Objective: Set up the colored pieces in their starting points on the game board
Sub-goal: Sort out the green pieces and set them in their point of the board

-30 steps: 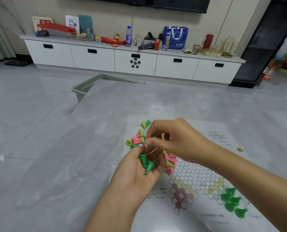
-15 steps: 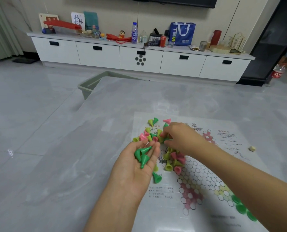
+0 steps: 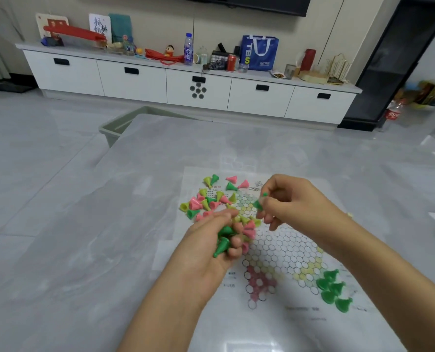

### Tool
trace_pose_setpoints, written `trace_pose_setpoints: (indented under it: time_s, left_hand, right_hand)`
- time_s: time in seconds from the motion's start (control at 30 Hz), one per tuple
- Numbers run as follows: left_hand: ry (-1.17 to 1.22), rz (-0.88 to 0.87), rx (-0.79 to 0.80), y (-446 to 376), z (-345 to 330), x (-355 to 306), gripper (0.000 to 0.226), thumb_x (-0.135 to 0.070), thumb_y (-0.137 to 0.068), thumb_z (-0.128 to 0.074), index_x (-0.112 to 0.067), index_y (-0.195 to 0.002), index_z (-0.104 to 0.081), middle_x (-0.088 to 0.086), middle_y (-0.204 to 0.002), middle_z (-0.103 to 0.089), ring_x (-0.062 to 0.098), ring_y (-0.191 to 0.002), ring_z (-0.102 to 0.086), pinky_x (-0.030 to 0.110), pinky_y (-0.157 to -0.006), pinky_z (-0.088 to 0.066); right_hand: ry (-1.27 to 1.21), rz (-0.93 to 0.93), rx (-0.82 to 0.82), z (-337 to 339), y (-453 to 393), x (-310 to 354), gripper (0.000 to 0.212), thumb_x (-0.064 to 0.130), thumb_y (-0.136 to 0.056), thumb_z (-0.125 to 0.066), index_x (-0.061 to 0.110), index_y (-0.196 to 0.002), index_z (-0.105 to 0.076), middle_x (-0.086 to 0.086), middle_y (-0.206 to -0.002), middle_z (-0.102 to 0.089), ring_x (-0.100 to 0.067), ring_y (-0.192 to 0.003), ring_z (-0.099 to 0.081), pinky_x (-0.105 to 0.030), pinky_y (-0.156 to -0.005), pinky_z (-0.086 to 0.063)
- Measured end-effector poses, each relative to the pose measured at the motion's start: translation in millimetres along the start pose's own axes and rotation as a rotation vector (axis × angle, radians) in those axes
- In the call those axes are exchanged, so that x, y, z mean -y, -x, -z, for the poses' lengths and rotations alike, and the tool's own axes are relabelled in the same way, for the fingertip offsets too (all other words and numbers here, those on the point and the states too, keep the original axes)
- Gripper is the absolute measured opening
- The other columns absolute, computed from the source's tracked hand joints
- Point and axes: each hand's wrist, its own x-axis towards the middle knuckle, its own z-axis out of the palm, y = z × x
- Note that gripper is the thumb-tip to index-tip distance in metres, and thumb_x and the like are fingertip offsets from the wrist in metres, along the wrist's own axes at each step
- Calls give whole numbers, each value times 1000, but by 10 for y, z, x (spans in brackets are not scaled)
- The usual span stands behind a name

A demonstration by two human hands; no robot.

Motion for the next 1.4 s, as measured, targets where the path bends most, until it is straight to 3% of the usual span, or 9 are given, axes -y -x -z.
trace_pose_setpoints:
  time_s: [0.17, 0.4, 0.73, 0.87, 1.1, 1.27, 1.4]
  left_hand:
    - [-255, 45, 140, 72, -133, 212, 27, -30, -90, -51, -6, -93, -64, -1, -49, -50, 6, -34, -34, 15, -34, -25]
    - [-369, 40, 169, 68, -257, 372, 16, -20, -90, -54, -6, -85, -60, -1, -49, -52, 6, -34, -33, 14, -33, -25]
    - [-474, 12, 166, -14, -328, 485, 20, -17, -91, -52, -7, -74, -57, 0, -49, -50, 5, -32, -32, 14, -32, -23]
    - [-511, -4, 122, -47, -366, 564, 25, -18, -92, -51, -9, -69, -51, 1, -52, -50, 6, -35, -33, 16, -38, -20]
    - [-490, 20, 126, -15, -439, 639, 21, -15, -92, -51, -7, -72, -52, -1, -49, -52, 5, -34, -35, 13, -33, -24]
    - [-496, 21, 102, -30, -442, 640, 20, -17, -92, -51, -9, -74, -52, -1, -51, -53, 5, -35, -35, 13, -32, -25]
    - [-512, 35, 114, -18, -427, 636, 18, -18, -92, -51, -9, -77, -53, 1, -55, -53, 6, -37, -36, 14, -33, -26]
  right_hand:
    - [115, 156, -110, 50, 430, -205, 9, 14, -79, -64, 20, -73, -60, 4, -75, -66, -5, -73, -62, -18, -62, -50]
    - [-29, 145, -210, 72, 619, -437, 10, 9, -77, -68, 16, -72, -64, 8, -67, -63, 1, -56, -53, -9, -54, -39]
    - [-37, 108, -147, 227, 671, -556, 8, 16, -80, -65, 19, -76, -71, 11, -65, -66, 3, -62, -58, -10, -60, -45]
    - [-31, 127, -120, 265, 704, -607, 7, 16, -77, -69, 20, -81, -72, 6, -76, -70, -1, -73, -64, -15, -68, -52]
    - [149, 235, -183, 305, 725, -679, 7, 11, -76, -70, 15, -81, -72, 5, -75, -67, -8, -77, -61, -20, -72, -52]
    - [164, 235, -139, 335, 708, -729, 12, 16, -82, -64, 16, -91, -73, 10, -79, -67, -3, -79, -60, -12, -70, -47]
    - [70, 168, -148, 344, 699, -740, 10, 16, -82, -64, 17, -86, -73, 12, -72, -64, 2, -70, -58, -10, -66, -44]
